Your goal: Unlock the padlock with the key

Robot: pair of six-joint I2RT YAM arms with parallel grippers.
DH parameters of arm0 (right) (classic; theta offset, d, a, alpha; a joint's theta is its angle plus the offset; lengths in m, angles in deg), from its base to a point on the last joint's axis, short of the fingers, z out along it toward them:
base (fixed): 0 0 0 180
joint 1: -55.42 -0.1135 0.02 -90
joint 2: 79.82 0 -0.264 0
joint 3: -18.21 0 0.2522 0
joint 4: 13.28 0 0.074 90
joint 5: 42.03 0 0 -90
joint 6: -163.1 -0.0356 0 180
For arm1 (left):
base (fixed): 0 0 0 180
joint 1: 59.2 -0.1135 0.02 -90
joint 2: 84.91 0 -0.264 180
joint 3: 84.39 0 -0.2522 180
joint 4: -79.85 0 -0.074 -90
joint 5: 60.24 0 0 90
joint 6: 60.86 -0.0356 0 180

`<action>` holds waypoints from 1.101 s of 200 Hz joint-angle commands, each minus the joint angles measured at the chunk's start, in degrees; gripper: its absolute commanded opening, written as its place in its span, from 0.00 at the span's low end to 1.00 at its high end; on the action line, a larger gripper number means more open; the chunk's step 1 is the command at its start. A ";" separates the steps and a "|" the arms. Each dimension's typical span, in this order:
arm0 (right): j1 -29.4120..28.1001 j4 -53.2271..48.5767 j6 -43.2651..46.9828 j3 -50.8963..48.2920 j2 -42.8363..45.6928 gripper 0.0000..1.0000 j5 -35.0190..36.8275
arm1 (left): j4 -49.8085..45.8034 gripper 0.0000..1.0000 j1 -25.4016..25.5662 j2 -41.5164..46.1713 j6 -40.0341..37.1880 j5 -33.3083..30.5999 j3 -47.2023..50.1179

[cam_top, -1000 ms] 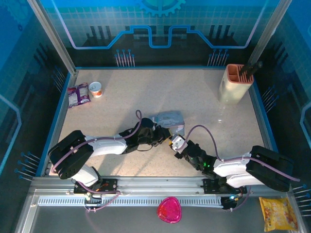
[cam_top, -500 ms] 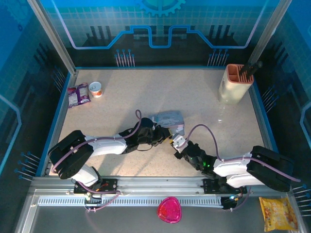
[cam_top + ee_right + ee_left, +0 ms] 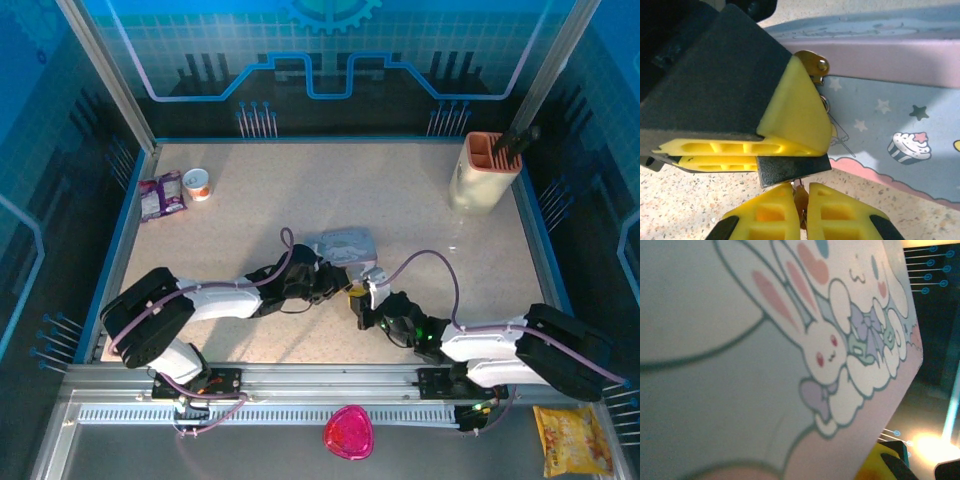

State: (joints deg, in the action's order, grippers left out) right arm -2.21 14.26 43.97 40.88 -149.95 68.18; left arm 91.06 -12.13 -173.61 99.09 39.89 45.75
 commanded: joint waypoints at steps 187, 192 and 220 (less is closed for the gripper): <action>2.54 7.99 -21.23 -0.30 -14.14 0.00 -4.91 | -25.99 0.61 -8.41 16.06 -14.57 -14.10 -0.43; 2.53 8.20 -21.83 -0.29 -14.60 0.00 -4.91 | -28.34 0.62 -8.57 16.19 -16.00 -15.36 -1.79; 2.52 9.97 -23.83 0.90 -17.67 0.03 -5.08 | -35.16 0.71 -10.38 14.40 -22.12 -18.71 -6.84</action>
State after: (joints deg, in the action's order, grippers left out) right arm -0.26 21.54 23.49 41.29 -165.12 62.61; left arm 64.84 -20.63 -159.03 85.69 26.04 43.57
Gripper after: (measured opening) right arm 0.066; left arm 0.692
